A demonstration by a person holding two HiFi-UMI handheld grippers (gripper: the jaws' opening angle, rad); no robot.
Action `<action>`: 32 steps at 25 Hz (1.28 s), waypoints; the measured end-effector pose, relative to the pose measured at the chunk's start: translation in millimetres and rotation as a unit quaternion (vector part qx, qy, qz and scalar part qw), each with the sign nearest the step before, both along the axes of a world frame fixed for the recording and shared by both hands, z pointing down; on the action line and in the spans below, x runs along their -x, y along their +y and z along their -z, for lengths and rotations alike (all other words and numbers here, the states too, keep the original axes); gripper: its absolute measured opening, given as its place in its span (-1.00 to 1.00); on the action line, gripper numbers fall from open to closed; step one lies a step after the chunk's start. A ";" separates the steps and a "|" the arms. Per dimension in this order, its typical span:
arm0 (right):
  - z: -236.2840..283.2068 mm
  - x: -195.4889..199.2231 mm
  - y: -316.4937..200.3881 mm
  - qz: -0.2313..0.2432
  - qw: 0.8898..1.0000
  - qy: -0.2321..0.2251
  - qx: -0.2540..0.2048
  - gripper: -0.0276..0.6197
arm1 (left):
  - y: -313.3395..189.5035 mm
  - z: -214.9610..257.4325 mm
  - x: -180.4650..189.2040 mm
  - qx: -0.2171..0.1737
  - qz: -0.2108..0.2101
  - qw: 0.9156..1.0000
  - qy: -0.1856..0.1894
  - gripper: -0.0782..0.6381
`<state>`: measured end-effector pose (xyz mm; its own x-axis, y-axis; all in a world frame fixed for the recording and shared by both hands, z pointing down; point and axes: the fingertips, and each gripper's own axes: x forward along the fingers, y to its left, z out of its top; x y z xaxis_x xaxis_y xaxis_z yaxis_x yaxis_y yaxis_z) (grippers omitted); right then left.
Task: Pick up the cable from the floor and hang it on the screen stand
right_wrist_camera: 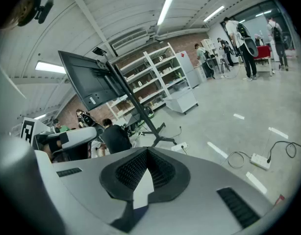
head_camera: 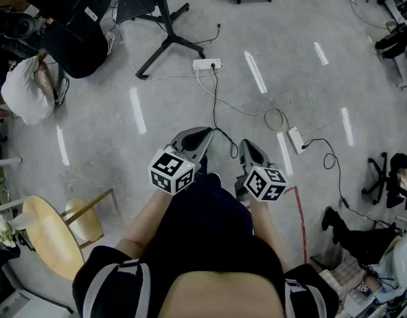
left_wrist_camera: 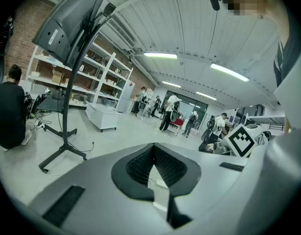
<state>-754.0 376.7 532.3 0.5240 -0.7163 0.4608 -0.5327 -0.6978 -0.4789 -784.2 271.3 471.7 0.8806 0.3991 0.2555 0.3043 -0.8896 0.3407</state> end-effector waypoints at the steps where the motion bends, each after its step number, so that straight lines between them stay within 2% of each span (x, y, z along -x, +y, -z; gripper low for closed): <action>1: 3.0 4.4 -4.1 0.002 1.000 0.003 0.002 -0.84 | -2.6 1.7 2.7 0.003 -0.002 1.000 0.002 -0.76; 5: 14.9 5.9 -23.9 0.000 1.000 0.012 0.006 -0.84 | -17.0 10.4 3.7 0.016 -0.011 1.000 0.006 -0.76; 11: 37.3 -23.2 -71.4 -0.009 1.000 0.025 -0.010 -0.84 | -50.4 29.2 -16.9 0.013 -0.030 0.999 0.018 -0.76; 17: 58.1 -59.5 -101.3 -0.061 0.995 0.072 -0.021 -0.83 | -86.8 37.2 -45.6 0.003 -0.047 0.998 0.030 -0.76; 23: 72.2 -85.9 -98.5 -0.099 0.991 0.093 -0.019 -0.83 | -98.1 35.8 -67.5 -0.004 -0.065 0.998 0.025 -0.76; 32: 65.7 -113.3 -101.4 -0.098 0.992 0.081 -0.021 -0.83 | -110.3 29.2 -98.2 0.001 -0.051 0.999 0.015 -0.76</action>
<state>-640.7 275.3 466.6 0.7200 -0.6099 0.3310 -0.4616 -0.7771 -0.4279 -686.0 161.0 442.5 0.8425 0.4879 0.2284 0.4036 -0.8524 0.3324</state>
